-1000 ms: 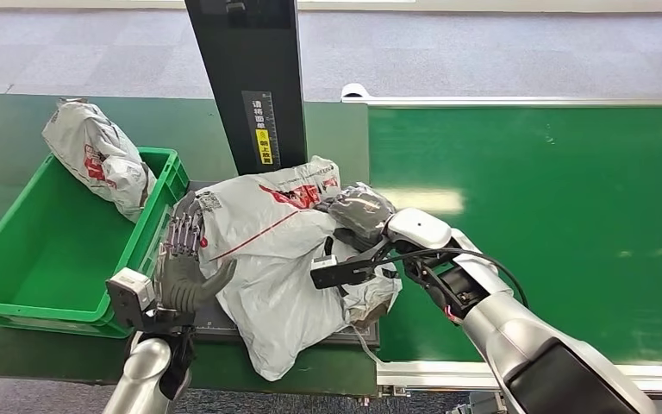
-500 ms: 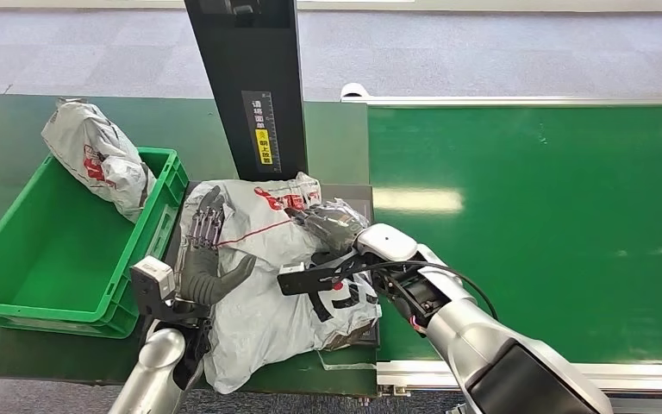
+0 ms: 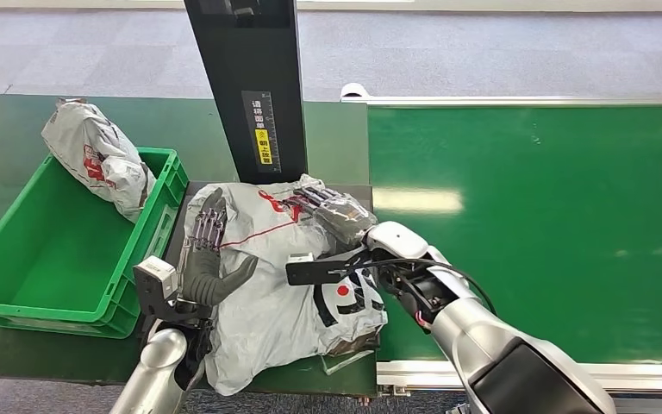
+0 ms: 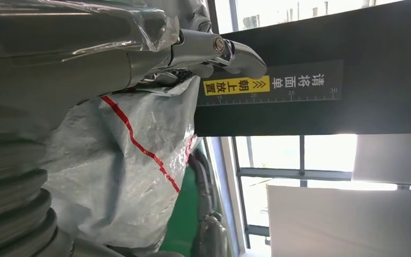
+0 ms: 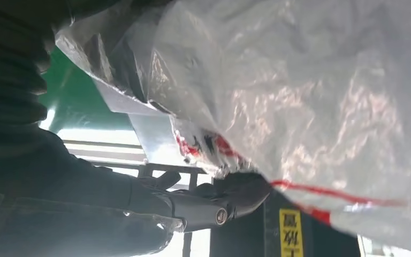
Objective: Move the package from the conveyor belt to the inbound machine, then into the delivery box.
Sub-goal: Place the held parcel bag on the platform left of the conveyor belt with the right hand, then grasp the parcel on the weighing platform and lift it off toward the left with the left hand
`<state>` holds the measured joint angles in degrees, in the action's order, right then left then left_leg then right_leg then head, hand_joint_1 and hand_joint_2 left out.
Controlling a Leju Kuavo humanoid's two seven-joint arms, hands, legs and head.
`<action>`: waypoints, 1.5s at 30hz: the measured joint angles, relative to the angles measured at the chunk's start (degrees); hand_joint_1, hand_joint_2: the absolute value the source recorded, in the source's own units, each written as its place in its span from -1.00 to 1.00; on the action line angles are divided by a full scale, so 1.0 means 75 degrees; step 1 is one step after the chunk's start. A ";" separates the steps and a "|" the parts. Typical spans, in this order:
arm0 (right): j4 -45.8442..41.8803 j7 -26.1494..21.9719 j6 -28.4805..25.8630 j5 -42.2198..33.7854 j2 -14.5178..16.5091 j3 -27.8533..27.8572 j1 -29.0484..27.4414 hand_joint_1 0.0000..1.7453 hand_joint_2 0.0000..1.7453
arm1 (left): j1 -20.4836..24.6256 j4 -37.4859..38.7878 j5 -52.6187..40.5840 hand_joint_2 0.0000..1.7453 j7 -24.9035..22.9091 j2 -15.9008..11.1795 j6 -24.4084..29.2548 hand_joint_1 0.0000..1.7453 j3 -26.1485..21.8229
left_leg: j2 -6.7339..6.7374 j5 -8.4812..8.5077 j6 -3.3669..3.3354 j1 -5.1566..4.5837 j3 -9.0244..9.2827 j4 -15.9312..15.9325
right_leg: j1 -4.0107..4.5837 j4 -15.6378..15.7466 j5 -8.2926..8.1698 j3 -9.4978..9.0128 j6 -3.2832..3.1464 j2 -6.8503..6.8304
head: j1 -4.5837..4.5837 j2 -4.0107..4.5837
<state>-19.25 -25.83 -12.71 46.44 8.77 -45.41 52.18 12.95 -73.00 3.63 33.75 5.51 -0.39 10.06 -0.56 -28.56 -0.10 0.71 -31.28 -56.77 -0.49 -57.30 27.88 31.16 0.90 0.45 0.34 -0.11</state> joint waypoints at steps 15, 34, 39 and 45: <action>-0.2364 -0.1680 0.0296 -0.2572 -0.0586 0.2216 -0.0566 -1.00 1.00 | -0.0277 0.0012 0.0569 1.00 -0.0222 -0.0009 -0.0593 -1.00 -0.0009 | -0.0002 0.0000 0.0000 0.0000 -0.0002 0.0000 | 0.0000 0.0000 0.0000 0.0002 0.0000 0.0000 | 0.0001 -0.0001; -0.5562 -0.1193 0.2918 -0.6152 -0.1401 0.4132 -0.2392 -1.00 1.00 | -0.0651 -0.1009 0.0214 1.00 0.0106 -0.0185 -0.0101 -1.00 -0.0179 | -0.0007 -0.0001 0.0001 0.0000 -0.0007 0.0000 | 0.0000 0.0001 0.0000 0.0004 0.0000 -0.0004 | 0.0001 -0.0001; -0.5644 -0.1152 0.2910 -0.6160 -0.1432 0.4213 -0.2493 -1.00 1.00 | -0.0676 -0.1040 0.0167 1.00 0.0119 -0.0195 -0.0077 -1.00 -0.0187 | -0.0005 -0.0002 0.0001 0.0000 -0.0007 0.0000 | 0.0000 0.0001 0.0000 0.0005 0.0000 -0.0003 | 0.0001 0.0001; -0.5993 -0.0871 0.3957 -0.7723 -0.1465 0.5140 -0.3297 -1.00 1.00 | -0.0824 -0.1347 -0.0417 1.00 0.0162 -0.0211 0.0167 -1.00 -0.0222 | -0.0006 -0.0002 0.0001 0.0000 -0.0008 0.0000 | 0.0000 0.0001 0.0000 0.0004 0.0000 -0.0003 | 0.0001 -0.0001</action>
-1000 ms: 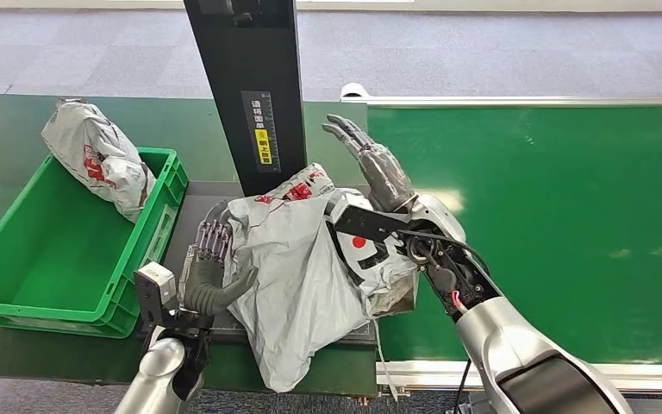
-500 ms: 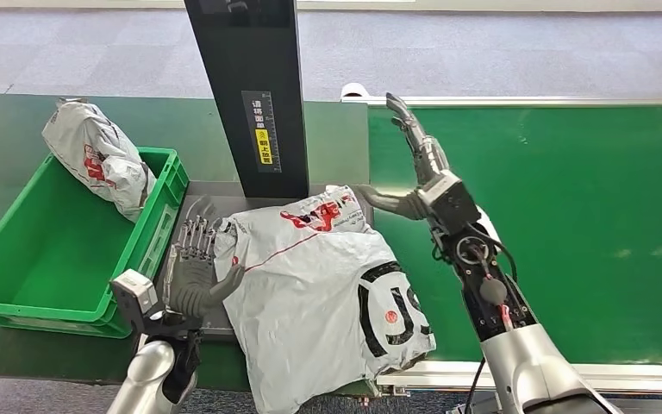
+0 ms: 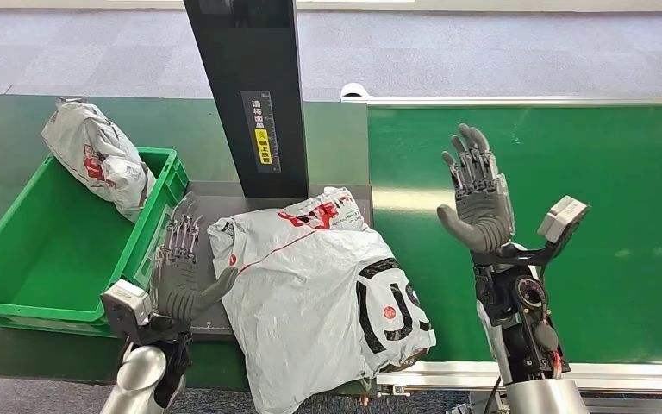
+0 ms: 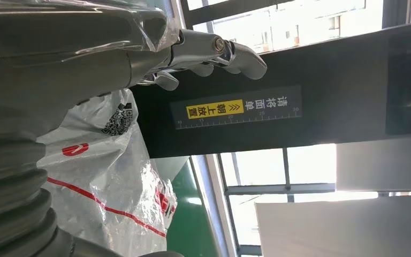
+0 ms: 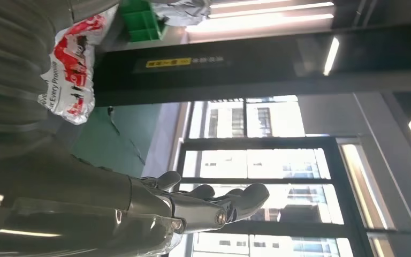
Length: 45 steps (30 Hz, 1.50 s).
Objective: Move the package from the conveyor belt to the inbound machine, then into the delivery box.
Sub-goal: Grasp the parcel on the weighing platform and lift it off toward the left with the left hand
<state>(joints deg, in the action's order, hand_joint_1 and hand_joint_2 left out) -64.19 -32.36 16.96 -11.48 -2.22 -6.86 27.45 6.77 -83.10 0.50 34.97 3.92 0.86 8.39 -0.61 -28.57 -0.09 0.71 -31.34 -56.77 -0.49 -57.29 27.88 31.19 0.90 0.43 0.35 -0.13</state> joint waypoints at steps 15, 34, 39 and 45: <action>-0.0172 0.0159 -0.0236 0.0205 0.0143 0.0823 -0.0079 -1.00 1.00 | -0.0029 -0.0288 -0.4955 1.00 -0.1632 -0.0334 0.0030 -1.00 0.1676 | -0.0001 0.0002 0.0000 -0.0002 -0.0002 0.0000 | -0.0002 0.0001 -0.0002 0.0001 -0.0001 -0.0003 | 0.0001 0.0001; 0.0177 0.0135 -0.0435 0.0524 0.0272 0.0786 0.0143 -1.00 1.00 | 0.1030 0.1245 -0.4887 1.00 -0.1894 -0.0404 -0.0278 -1.00 0.2414 | -0.0001 0.0009 0.0004 -0.0001 -0.0008 0.0000 | -0.0001 -0.0003 -0.0007 0.0007 -0.0006 -0.0002 | 0.0001 0.0001; 0.0192 0.0147 -0.0463 0.0620 0.0250 0.0781 0.0146 -1.00 1.00 | 0.1405 0.1601 -0.5177 1.00 -0.2121 -0.0420 -0.0313 -1.00 0.2613 | -0.0004 0.0011 0.0003 -0.0001 -0.0007 -0.0001 | -0.0001 -0.0003 -0.0007 0.0009 -0.0006 -0.0009 | 0.0001 -0.0001; 0.0285 0.0159 -0.0447 0.0649 0.0131 0.0693 0.0205 -1.00 1.00 | 0.2458 0.2766 -0.5591 1.00 -0.2254 -0.0460 -0.0254 -1.00 0.3213 | -0.0002 0.0015 0.0003 -0.0001 -0.0005 -0.0001 | -0.0002 -0.0004 -0.0011 0.0004 -0.0009 -0.0011 | 0.0000 0.0000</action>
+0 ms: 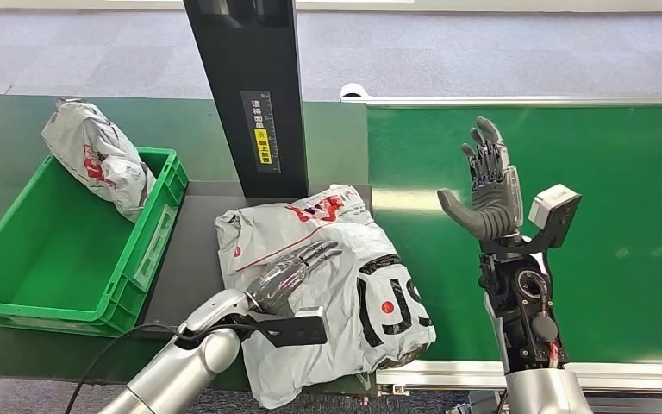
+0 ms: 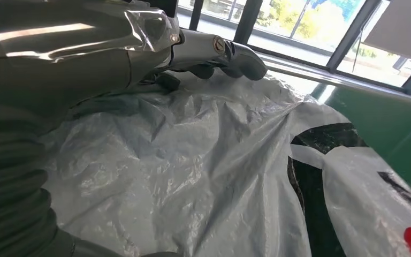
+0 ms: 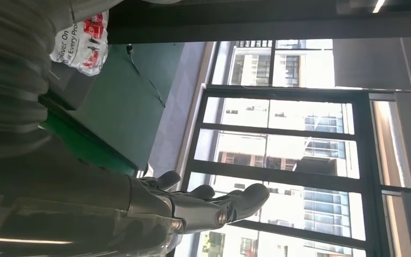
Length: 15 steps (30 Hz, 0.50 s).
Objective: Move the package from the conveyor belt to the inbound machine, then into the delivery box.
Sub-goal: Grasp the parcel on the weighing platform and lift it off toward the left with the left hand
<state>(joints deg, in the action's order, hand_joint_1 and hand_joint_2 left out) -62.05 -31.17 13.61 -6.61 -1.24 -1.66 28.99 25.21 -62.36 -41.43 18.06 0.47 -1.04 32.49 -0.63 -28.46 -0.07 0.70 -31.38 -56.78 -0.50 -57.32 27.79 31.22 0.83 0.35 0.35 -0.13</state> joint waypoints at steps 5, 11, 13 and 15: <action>0.0090 0.0000 0.0002 -0.0005 -0.0069 -0.0032 0.0038 -1.00 1.00 | 0.0371 0.0529 -0.0333 1.00 -0.0178 -0.0034 0.0038 -1.00 0.0323 | -0.0002 0.0000 0.0000 0.0000 -0.0003 0.0000 | 0.0000 0.0000 0.0001 0.0003 0.0000 -0.0001 | 0.0003 0.0000; 0.0516 -0.0052 0.0028 0.0089 -0.0082 -0.0098 0.0322 -1.00 1.00 | 0.1673 0.2234 -0.1866 1.00 -0.1352 0.0116 0.0058 0.44 0.1382 | -0.0005 0.0001 0.0000 -0.0001 0.0032 0.0003 | 0.0000 0.0001 0.0000 -0.0052 -0.0001 -0.0006 | -0.0001 0.0001; 0.0760 -0.0099 0.0009 0.0138 -0.0063 -0.0169 0.0483 -1.00 1.00 | 0.2177 0.2913 -0.2212 1.00 -0.1638 0.0228 -0.0024 1.00 0.1689 | 0.0001 -0.0002 0.0001 -0.0001 0.0067 0.0007 | 0.0000 0.0002 -0.0001 -0.0093 -0.0003 -0.0003 | -0.0002 0.0001; 0.1011 -0.0157 0.0001 0.0164 -0.0034 -0.0264 0.0659 -1.00 1.00 | 0.2576 0.3473 -0.2432 1.00 -0.1788 0.0275 -0.0212 1.00 0.1906 | 0.0005 -0.0005 0.0005 -0.0001 0.0103 0.0011 | 0.0001 0.0004 -0.0002 -0.0125 -0.0008 0.0000 | -0.0003 0.0002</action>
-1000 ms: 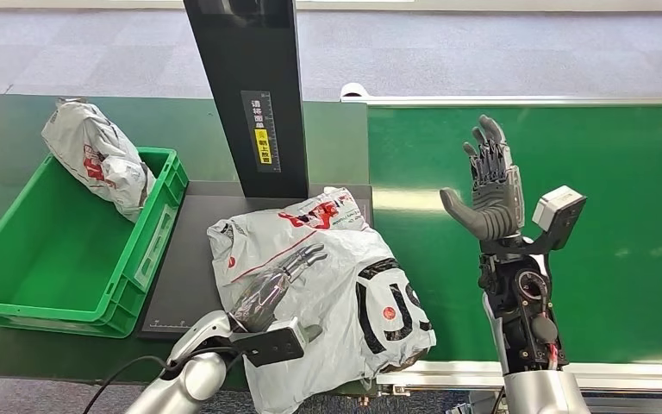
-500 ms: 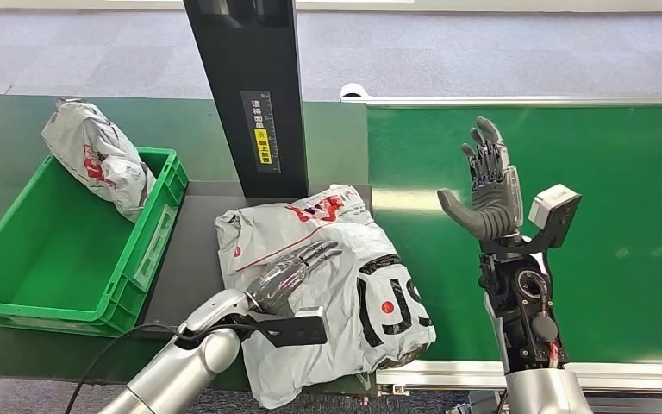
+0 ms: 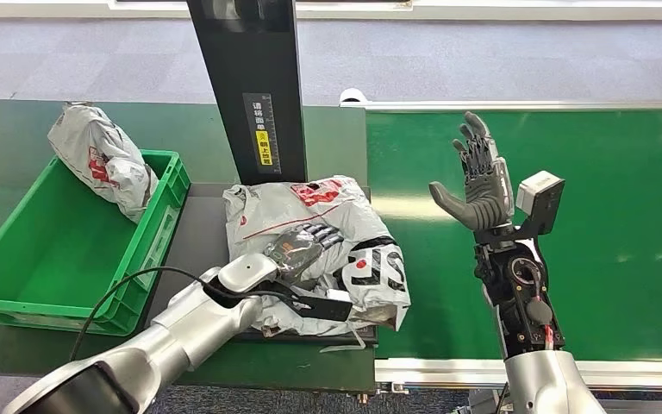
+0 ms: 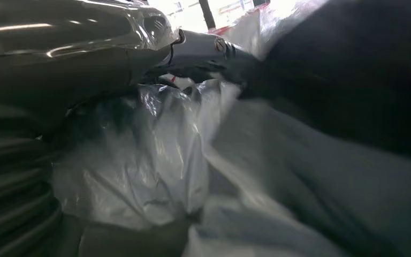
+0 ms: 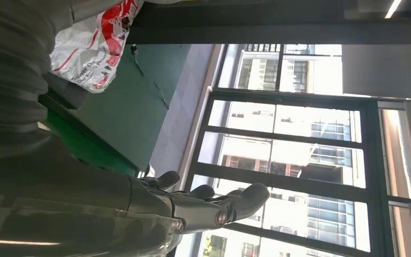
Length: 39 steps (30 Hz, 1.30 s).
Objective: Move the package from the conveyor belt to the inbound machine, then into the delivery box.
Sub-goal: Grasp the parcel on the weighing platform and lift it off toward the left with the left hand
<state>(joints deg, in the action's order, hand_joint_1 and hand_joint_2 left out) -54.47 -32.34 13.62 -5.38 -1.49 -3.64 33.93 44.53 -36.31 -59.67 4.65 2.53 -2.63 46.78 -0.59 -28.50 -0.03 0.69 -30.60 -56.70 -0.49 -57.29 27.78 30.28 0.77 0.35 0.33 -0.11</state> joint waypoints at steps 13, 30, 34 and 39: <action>0.0865 -0.0021 -0.0017 -0.0059 0.0268 -0.0348 0.1073 -1.00 1.00 | 0.1039 0.1475 -0.0543 1.00 -0.0589 -0.0283 -0.0121 1.00 0.0455 | 0.0096 0.0111 0.0073 0.0016 -0.0086 0.0027 | 0.0020 -0.0030 -0.0129 0.0113 -0.0096 0.0088 | 0.0003 -0.0003; 0.1234 -0.0047 0.0060 -0.0213 0.0195 -0.0354 0.1178 -1.00 1.00 | 0.0543 0.1239 -0.1163 1.00 0.0059 -0.0810 0.2620 1.00 0.0270 | 0.0094 0.0161 0.0087 0.0011 -0.0078 0.0038 | 0.0013 -0.0041 -0.0152 0.0173 -0.0100 0.0093 | 0.0005 -0.0001; 0.1241 -0.0120 0.0087 -0.0501 -0.0038 -0.0354 0.0711 -1.00 1.00 | -0.1212 -0.1986 -0.3476 1.00 0.1711 -0.1097 0.5658 1.00 -0.1196 | 0.0047 0.0178 0.0078 0.0004 -0.0136 0.0036 | 0.0004 -0.0043 -0.0143 0.0232 -0.0075 0.0058 | 0.0041 -0.0002; 0.1242 -0.0148 0.0098 -0.0552 -0.0150 -0.0362 0.0320 -1.00 1.00 | -0.2387 -0.4694 -0.3721 1.00 0.1833 -0.1320 0.5744 1.00 -0.2496 | 0.0075 0.0156 0.0081 0.0001 -0.0200 0.0035 | -0.0001 -0.0039 -0.0145 0.0300 -0.0076 0.0085 | 0.0027 -0.0001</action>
<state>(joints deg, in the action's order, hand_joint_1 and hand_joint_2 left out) -45.16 -33.45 14.36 -9.52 -2.62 -6.36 36.33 26.63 -71.51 -87.58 18.40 -7.37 40.45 28.06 -0.02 -27.32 0.57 0.70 -32.10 -56.44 -0.50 -57.58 26.69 32.53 0.20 0.99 0.53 -0.12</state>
